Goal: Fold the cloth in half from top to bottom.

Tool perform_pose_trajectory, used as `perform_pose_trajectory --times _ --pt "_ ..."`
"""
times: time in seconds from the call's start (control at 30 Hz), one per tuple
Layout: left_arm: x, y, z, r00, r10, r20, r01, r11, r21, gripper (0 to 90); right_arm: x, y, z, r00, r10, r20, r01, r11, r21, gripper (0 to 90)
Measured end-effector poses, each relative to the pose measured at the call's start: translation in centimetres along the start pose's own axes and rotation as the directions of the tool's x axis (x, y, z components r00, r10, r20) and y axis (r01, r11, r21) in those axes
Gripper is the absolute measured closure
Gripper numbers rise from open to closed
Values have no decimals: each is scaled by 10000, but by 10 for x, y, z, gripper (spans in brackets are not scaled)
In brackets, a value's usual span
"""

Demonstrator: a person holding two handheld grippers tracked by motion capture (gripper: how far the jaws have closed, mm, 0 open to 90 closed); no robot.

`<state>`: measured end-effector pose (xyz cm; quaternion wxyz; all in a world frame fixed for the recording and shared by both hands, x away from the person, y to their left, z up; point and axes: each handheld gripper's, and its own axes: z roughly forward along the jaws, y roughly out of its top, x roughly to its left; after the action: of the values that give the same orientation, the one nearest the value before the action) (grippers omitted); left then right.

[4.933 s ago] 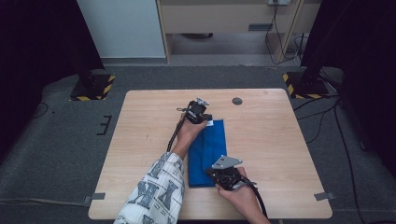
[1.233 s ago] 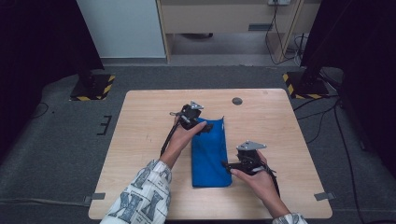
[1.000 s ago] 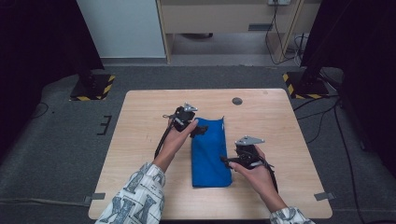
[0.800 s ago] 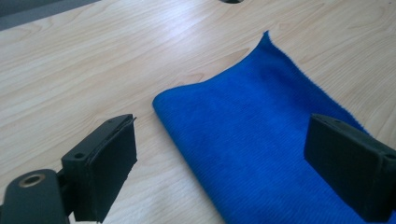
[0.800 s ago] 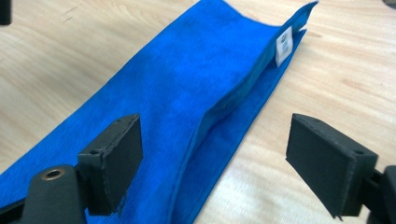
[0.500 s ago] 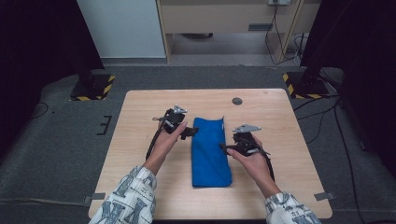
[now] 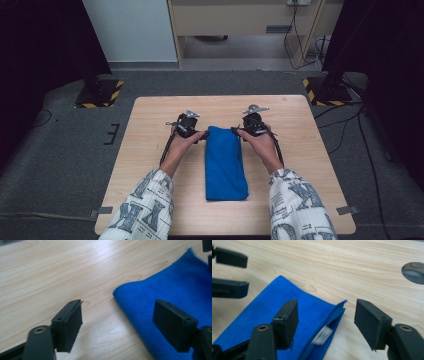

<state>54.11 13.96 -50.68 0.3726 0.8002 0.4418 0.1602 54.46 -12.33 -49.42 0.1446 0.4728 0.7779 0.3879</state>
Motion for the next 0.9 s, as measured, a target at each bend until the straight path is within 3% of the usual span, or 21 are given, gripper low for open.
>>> perform_pose_trajectory --times 0.17,0.33,0.43,0.5,0.63,0.77,0.9 --pt "2 -5 10 9999 -131 104 129 9997 212 282 -6 3 16 9995 289 -113 -286 9993 238 404" --pt "0 -8 19 10000 -86 32 85 9995 291 358 -8 -2 32 9994 288 -182 -275 9973 683 445" --pt "0 -10 25 9999 -168 -25 169 9995 280 386 -10 -5 36 10000 5 18 -7 9956 942 454" --pt "-2 -9 27 9998 -174 -4 174 9997 155 398 -14 -6 36 9999 88 124 -98 9962 870 464" --pt "-7 -5 29 9996 153 226 -162 9991 389 480 -19 -6 39 9998 135 126 -146 9962 860 502" --pt "-14 -4 32 9980 322 544 -339 9989 311 616 -15 -6 39 9996 -180 -235 201 9953 946 669" --pt "-17 -3 32 9967 123 802 -155 9991 389 797 -12 -8 39 9982 -272 -533 322 9949 953 848"
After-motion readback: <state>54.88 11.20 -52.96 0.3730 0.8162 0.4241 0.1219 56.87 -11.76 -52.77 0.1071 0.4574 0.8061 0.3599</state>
